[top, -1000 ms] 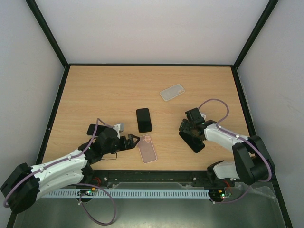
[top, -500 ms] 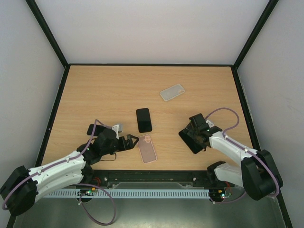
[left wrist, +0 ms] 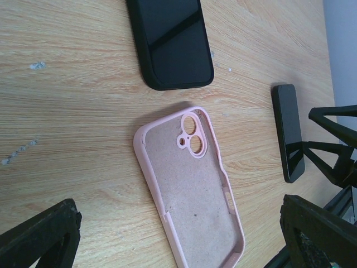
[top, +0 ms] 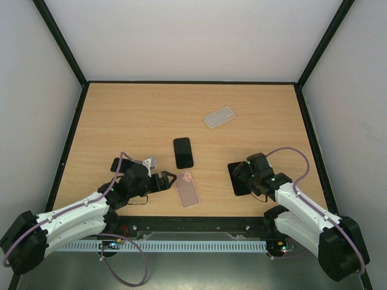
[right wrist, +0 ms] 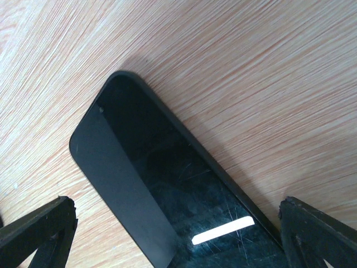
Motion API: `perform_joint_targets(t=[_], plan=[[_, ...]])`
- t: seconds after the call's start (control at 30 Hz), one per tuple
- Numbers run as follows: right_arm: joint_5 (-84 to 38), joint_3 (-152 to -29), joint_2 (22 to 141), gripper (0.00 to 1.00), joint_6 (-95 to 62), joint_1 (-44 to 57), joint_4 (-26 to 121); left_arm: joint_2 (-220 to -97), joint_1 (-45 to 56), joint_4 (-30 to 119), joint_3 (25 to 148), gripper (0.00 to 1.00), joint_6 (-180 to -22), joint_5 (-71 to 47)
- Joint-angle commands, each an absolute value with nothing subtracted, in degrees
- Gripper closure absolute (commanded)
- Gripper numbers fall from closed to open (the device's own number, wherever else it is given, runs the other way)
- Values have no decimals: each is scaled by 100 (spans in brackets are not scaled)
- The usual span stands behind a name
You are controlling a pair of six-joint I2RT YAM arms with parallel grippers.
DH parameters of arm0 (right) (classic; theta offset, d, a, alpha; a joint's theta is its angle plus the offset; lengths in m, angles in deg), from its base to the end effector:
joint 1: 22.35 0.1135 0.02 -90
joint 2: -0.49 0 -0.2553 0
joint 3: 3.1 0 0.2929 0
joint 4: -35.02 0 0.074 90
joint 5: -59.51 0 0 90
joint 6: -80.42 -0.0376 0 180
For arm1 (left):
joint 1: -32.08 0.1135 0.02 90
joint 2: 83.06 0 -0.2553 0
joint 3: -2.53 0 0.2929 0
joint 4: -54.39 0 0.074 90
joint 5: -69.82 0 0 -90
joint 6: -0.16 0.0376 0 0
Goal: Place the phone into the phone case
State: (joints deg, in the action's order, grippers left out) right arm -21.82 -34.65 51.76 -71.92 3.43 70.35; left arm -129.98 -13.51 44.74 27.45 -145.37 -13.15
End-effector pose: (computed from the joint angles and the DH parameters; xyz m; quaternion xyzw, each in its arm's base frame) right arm 0.1773 0.0919 0.1227 0.2768 0.9102 0.2600 0.1650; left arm 0.1450 -0.1546 0.1318 -0.0457 0.8708 -0.4098 0.2678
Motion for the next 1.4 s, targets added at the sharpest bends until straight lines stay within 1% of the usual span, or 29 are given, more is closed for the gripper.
perform_joint_targets(t=[0.0,0.13,0.23,0.33,0.4,0.53,0.7,0.93,1.2,1.37], plan=[[-1891,-3285,5400,5,-7153,488,7158,-13004,-1372,4425,2845,3,-14611,-1341],[-1946,-3375,5652,7,-7055,771,6868,-12991,-1396,4406,2868,3,-14658,-1339],[-1996,-3493,5960,12,-6900,1137,6621,-12992,-1406,4392,2871,3,-14678,-1358],[-2820,-3886,6449,12,-6711,1436,7048,-12990,-1435,4434,2859,3,-14782,-1368],[-3073,-4028,6662,13,-6570,1490,7156,-13002,-1476,4516,2837,4,-14825,-1343],[-3151,-4131,6853,10,-6133,1531,6988,-13063,-1515,4470,2889,4,-14831,-1356],[-3499,-4268,7156,3,-6492,1680,7058,-13049,-1549,4338,2958,4,-14885,-1378],[-4037,-4553,7533,6,-6389,1799,7177,-12781,-1606,4154,2961,3,-14923,-1468],[-3880,-4667,8116,9,-6122,1830,6882,-12633,-1625,3915,2926,3,-14869,-1651],[-3877,-4726,8370,12,-6111,2023,6803,-12690,-1624,3915,2986,3,-14750,-1610]])
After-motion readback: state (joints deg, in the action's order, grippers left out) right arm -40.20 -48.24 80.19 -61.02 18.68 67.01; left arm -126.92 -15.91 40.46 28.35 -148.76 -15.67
